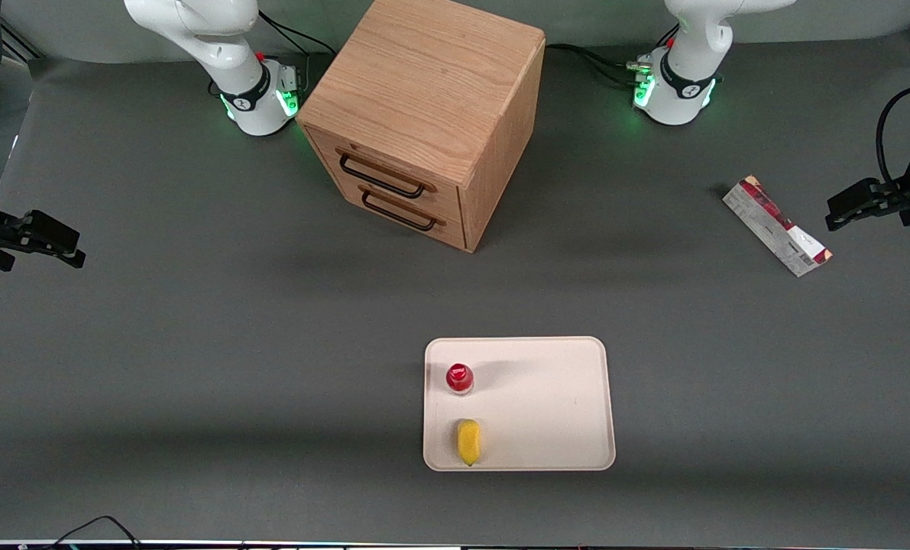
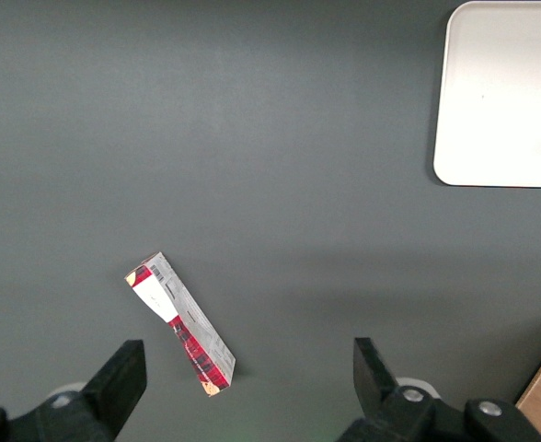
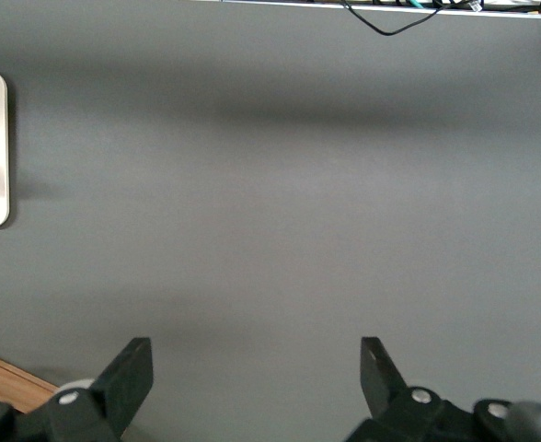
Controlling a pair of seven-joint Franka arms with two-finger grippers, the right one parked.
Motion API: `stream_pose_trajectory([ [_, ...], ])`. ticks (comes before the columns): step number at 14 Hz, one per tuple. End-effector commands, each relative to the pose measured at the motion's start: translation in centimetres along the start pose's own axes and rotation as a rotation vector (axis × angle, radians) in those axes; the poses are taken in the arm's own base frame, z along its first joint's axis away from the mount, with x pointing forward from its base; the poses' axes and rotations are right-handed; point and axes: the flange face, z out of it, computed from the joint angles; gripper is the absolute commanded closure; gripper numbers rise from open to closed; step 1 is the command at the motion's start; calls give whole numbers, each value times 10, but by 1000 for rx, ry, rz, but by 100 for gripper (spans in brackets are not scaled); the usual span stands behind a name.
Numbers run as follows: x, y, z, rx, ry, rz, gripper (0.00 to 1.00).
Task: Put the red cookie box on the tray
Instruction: 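Move the left gripper down over the red-and-white cookie box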
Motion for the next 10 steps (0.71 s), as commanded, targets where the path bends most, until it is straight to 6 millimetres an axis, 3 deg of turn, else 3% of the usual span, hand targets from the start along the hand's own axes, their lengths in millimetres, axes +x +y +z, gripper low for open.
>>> stream_pose_trajectory([
  [1, 3, -1, -4, -16, -8, 21, 0],
  [4, 4, -3, 3, -13, -22, 6, 0],
  [6, 5, -8, 31, 2, -77, 6, 0],
  [10, 11, -58, 106, 36, -90, -144, 0],
])
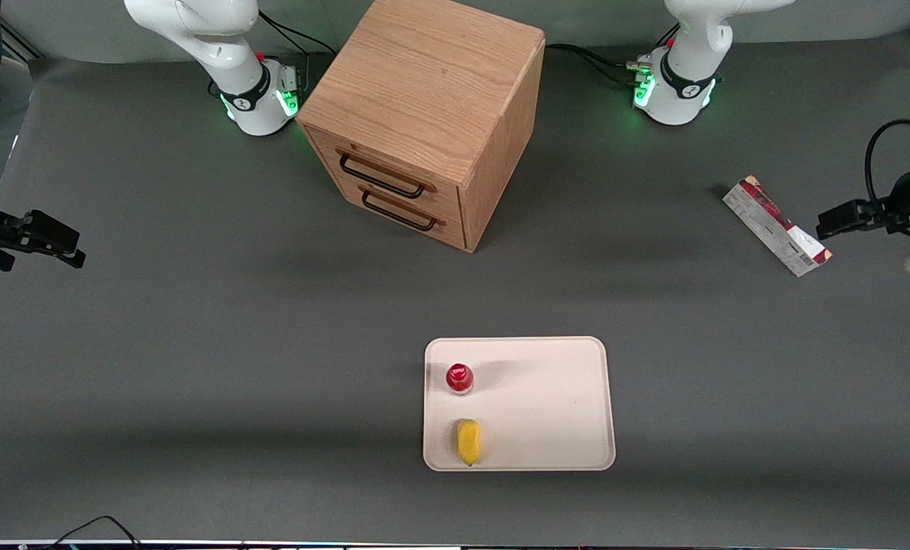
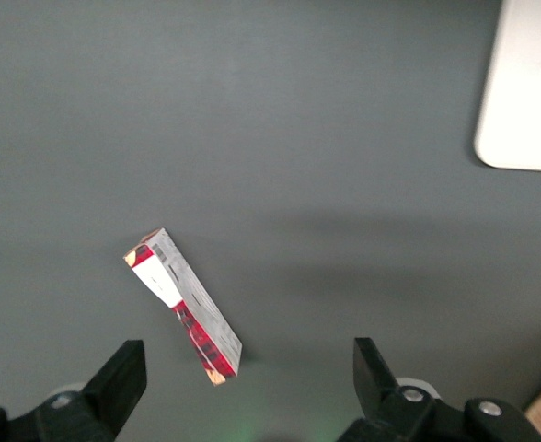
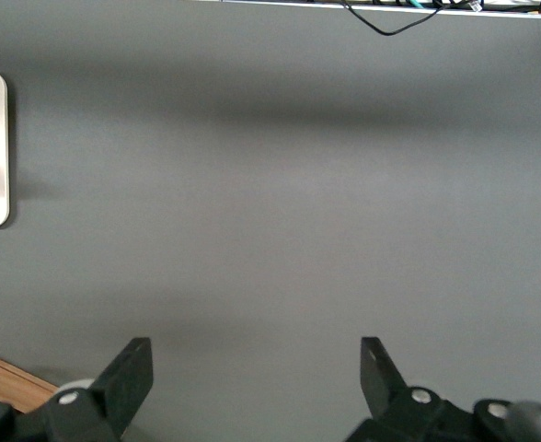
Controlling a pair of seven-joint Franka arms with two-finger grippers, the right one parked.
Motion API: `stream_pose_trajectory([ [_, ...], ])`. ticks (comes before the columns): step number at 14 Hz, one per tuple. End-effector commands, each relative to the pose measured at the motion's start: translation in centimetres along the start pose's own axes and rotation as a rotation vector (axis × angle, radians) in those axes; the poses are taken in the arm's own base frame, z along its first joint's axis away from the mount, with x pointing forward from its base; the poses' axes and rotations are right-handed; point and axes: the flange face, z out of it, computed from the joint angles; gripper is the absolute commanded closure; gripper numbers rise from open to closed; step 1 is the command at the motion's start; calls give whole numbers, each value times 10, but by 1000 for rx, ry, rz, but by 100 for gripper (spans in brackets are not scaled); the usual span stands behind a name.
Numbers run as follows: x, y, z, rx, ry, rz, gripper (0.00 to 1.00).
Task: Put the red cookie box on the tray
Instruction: 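Move the left gripper down over the red-and-white cookie box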
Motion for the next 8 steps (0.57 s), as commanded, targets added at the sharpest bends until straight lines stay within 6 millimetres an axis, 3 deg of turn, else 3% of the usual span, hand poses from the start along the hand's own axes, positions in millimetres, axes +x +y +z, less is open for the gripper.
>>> stream_pose_trajectory([
  [1, 2, -44, 57, 17, 11, -117, 0],
  [6, -19, -110, 147, -35, -26, -377, 0],
  [8, -35, -121, 193, -54, -26, -413, 0],
])
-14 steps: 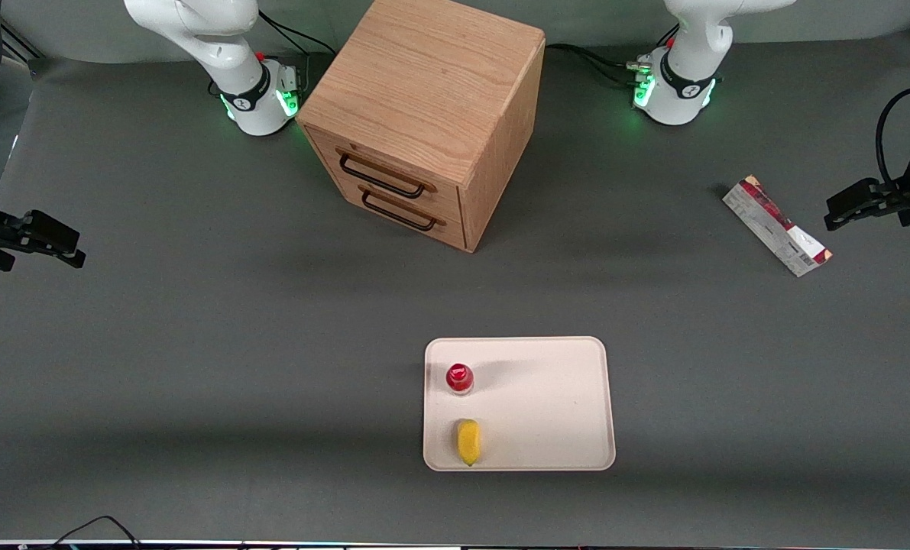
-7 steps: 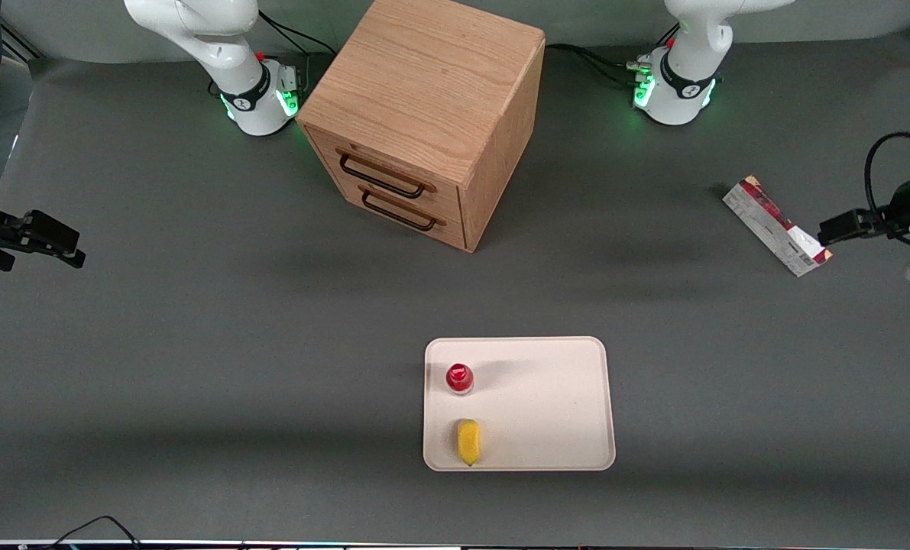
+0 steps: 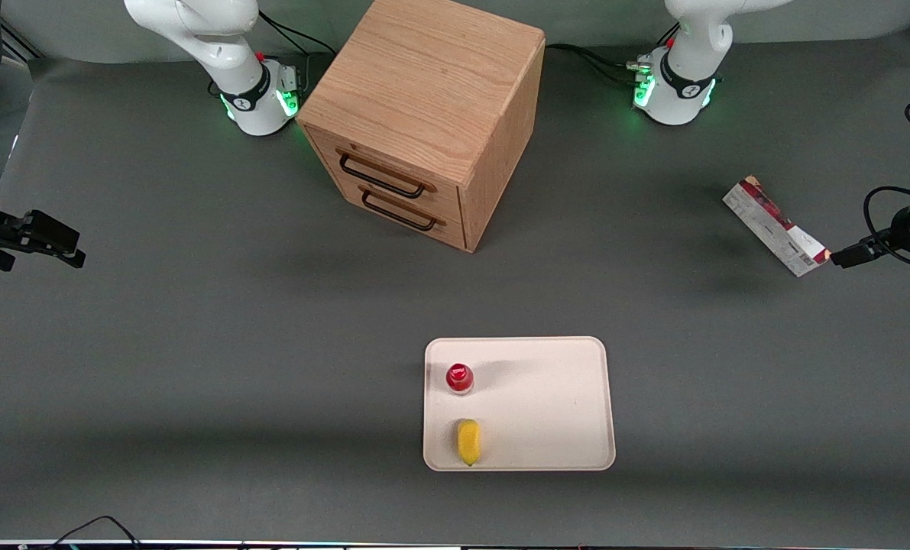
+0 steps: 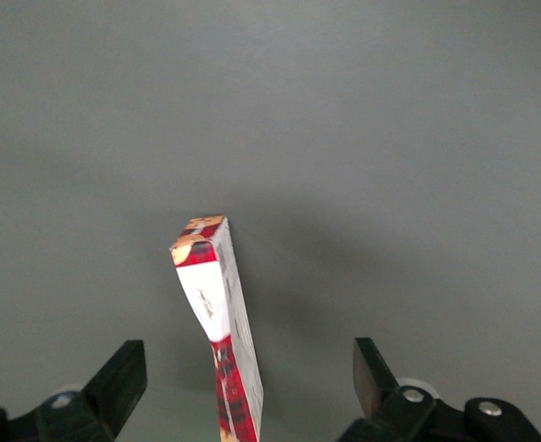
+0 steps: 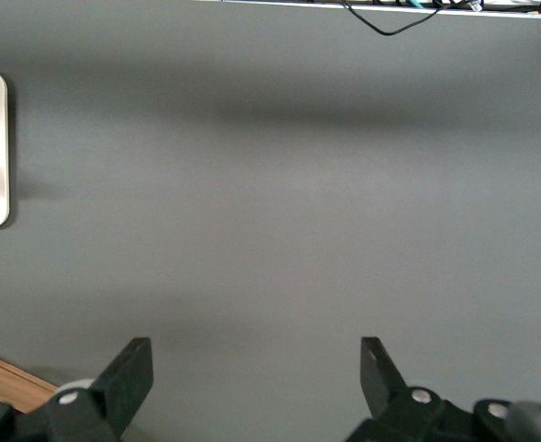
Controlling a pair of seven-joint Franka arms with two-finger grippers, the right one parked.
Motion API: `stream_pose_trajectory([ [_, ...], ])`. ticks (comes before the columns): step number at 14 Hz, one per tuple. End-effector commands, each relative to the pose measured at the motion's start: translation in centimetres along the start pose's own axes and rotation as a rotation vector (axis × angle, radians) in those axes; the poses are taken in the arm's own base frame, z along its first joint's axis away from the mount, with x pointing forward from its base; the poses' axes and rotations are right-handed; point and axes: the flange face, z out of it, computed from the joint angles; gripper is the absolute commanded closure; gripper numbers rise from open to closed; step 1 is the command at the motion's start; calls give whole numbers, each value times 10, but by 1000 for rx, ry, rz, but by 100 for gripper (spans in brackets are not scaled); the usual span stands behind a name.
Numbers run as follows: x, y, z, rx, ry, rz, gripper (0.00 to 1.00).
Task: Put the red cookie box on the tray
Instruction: 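Move the left gripper down over the red-and-white cookie box, then close the left gripper on the cookie box's end and lift it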
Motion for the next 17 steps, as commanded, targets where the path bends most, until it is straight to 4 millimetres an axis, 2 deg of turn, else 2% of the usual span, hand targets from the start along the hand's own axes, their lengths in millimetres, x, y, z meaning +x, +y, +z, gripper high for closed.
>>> stream_pose_trajectory([
  [1, -27, -20, 50, -42, 9, -73, 0],
  [5, -68, -34, 123, -60, 51, -106, 0],
  [6, -76, -34, 136, -66, 64, -113, 0],
  [8, -90, -35, 158, -79, 93, -126, 0],
  [12, -95, -34, 180, -75, 105, -126, 1],
  [14, -97, -34, 185, -70, 85, -124, 36],
  [17, -101, -36, 190, -64, 50, -121, 100],
])
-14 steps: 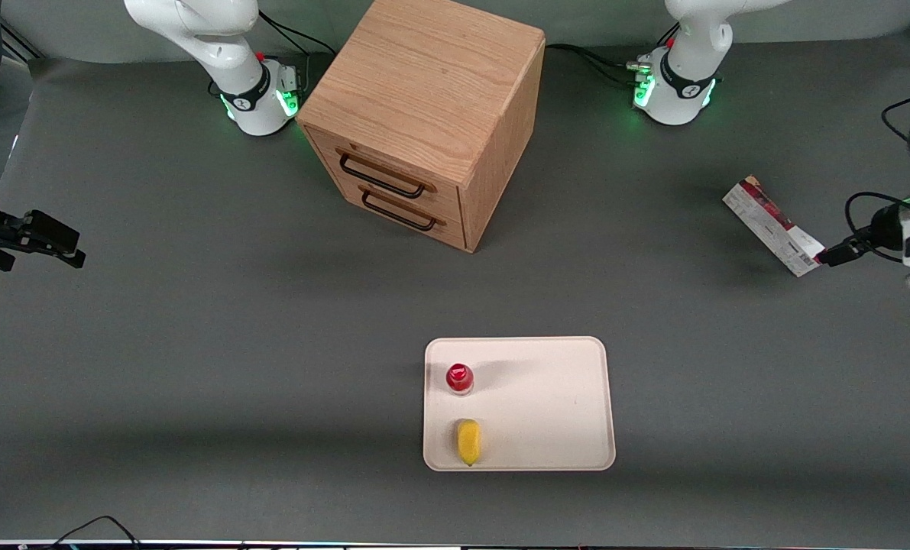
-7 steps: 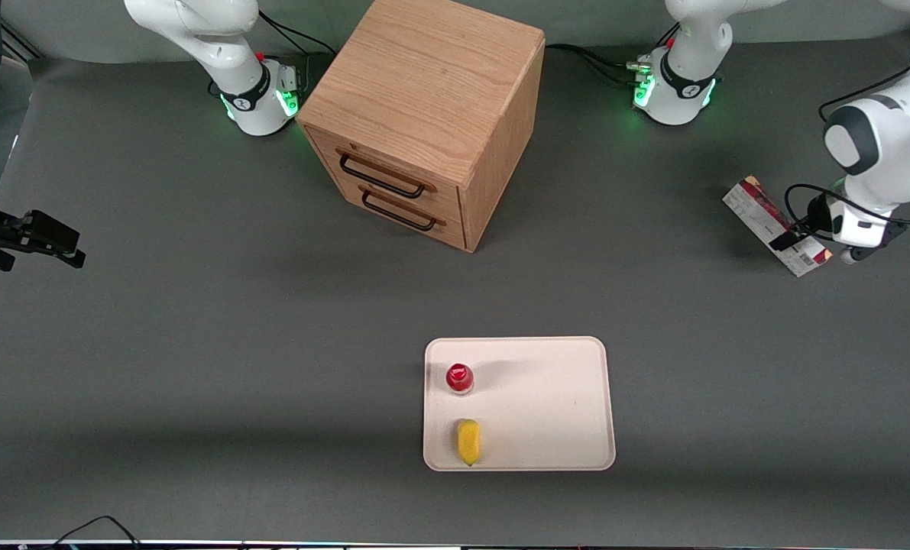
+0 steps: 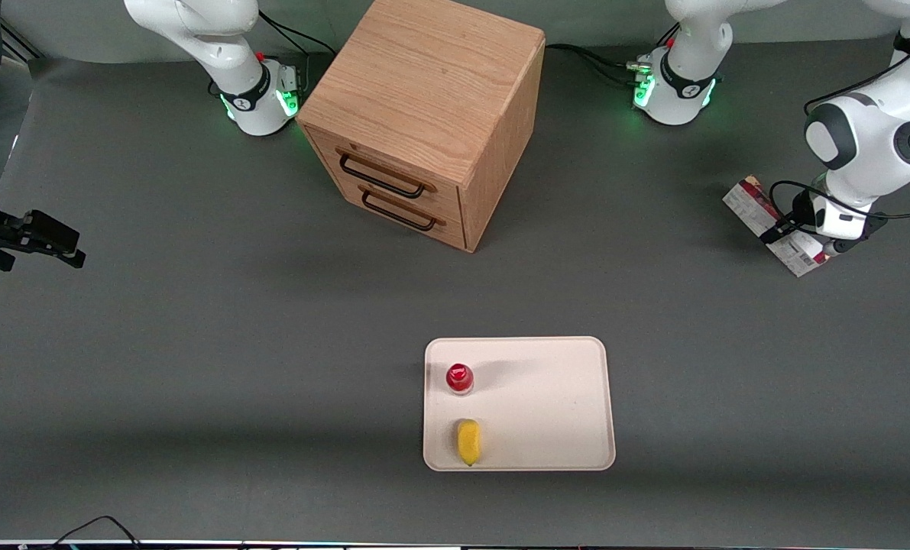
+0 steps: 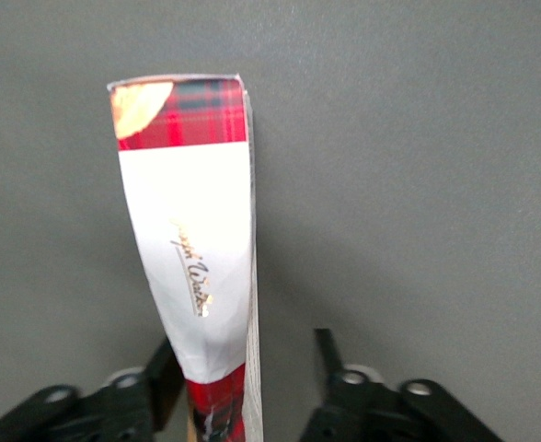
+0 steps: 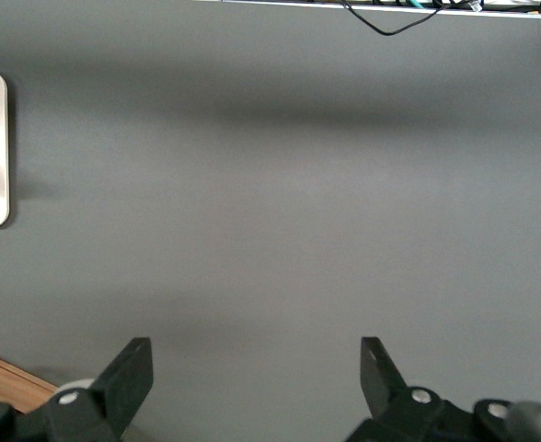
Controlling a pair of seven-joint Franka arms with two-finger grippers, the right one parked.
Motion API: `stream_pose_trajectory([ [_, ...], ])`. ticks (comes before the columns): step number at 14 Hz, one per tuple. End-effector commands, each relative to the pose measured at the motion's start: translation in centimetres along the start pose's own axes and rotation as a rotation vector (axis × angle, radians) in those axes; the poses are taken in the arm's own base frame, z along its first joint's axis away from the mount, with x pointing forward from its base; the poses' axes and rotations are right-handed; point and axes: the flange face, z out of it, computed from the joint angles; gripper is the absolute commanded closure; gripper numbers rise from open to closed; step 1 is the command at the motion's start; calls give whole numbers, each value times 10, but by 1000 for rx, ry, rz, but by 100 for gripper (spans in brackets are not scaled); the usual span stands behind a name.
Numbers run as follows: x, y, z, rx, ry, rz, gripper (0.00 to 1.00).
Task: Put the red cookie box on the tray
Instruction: 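Close the left gripper on the cookie box's end and lift it, then carry the held cookie box toward the white tray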
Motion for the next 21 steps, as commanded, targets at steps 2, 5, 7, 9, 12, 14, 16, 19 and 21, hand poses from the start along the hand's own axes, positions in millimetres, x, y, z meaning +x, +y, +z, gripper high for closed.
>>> stream_pose_trajectory([
  [2, -6, -2, 5, 4, -35, -7, 100],
  [5, 0, 6, -8, 9, -39, 37, 100],
  [7, 21, 16, -35, 12, -51, 107, 100],
  [9, 48, 42, -78, 16, -60, 166, 100],
  [12, 72, 101, -159, 17, -65, 241, 100],
  [14, 82, 140, -205, 12, -40, 315, 100],
  [16, 93, 187, -242, 0, -13, 368, 100],
  [19, 102, 259, -278, -23, 21, 460, 100],
  [21, 106, 311, -278, -40, 38, 525, 100],
])
